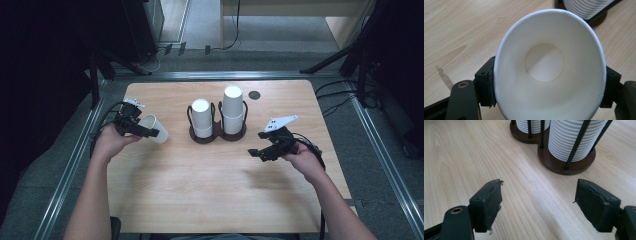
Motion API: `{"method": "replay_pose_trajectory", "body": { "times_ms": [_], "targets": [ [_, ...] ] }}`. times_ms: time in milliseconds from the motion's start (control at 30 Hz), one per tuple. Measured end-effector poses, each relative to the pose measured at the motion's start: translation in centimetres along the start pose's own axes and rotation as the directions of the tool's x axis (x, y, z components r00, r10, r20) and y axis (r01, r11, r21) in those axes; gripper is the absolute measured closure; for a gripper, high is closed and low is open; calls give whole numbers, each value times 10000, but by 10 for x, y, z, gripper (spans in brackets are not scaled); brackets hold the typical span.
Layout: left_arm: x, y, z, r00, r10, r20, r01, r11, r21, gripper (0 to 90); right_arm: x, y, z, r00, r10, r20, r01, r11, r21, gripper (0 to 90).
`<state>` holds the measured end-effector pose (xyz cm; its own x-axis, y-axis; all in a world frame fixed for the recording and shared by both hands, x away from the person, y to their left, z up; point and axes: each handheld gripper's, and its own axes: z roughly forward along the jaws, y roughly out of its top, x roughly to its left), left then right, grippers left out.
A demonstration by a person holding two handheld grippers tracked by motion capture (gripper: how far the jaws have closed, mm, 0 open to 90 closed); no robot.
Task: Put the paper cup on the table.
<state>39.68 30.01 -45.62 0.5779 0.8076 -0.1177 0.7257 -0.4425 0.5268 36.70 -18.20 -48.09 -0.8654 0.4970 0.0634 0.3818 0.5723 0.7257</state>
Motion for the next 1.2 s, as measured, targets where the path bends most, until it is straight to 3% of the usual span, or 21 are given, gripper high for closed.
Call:
{"method": "replay_pose_trajectory", "body": {
  "times_ms": [133, 200, 333, 800, 967, 1200],
  "targets": [
    [5, 3, 2, 9990, -137, -420, 146, 9996, 224, 237, 1, -3, -2, 9999, 12, 100, -12, 10000, 43, 218],
    [8, 3, 3, 9990, -187, -403, 196, 9995, 227, 236, 2, -5, -3, 9999, 2, 111, -3, 10000, 72, 218],
    [10, 4, 8, 9971, -87, -758, 133, 9981, 603, 234, 2, -8, -5, 9997, 14, 227, -17, 9999, 157, 218],
    [14, 2, 14, 9924, -70, -1231, 222, 9922, 1229, 228, 0, -10, -5, 9997, 39, 238, -44, 9998, 184, 218],
    [12, 3, 15, 9910, 31, -1336, 138, 9920, 1254, 218, 1, -10, -4, 9998, -25, 214, 20, 9997, 229, 218],
    [11, 5, 18, 9889, -147, -1477, 330, 9919, 1224, 190, 2, -10, -3, 9997, -84, 221, 78, 9996, 269, 218]
  ]
}}
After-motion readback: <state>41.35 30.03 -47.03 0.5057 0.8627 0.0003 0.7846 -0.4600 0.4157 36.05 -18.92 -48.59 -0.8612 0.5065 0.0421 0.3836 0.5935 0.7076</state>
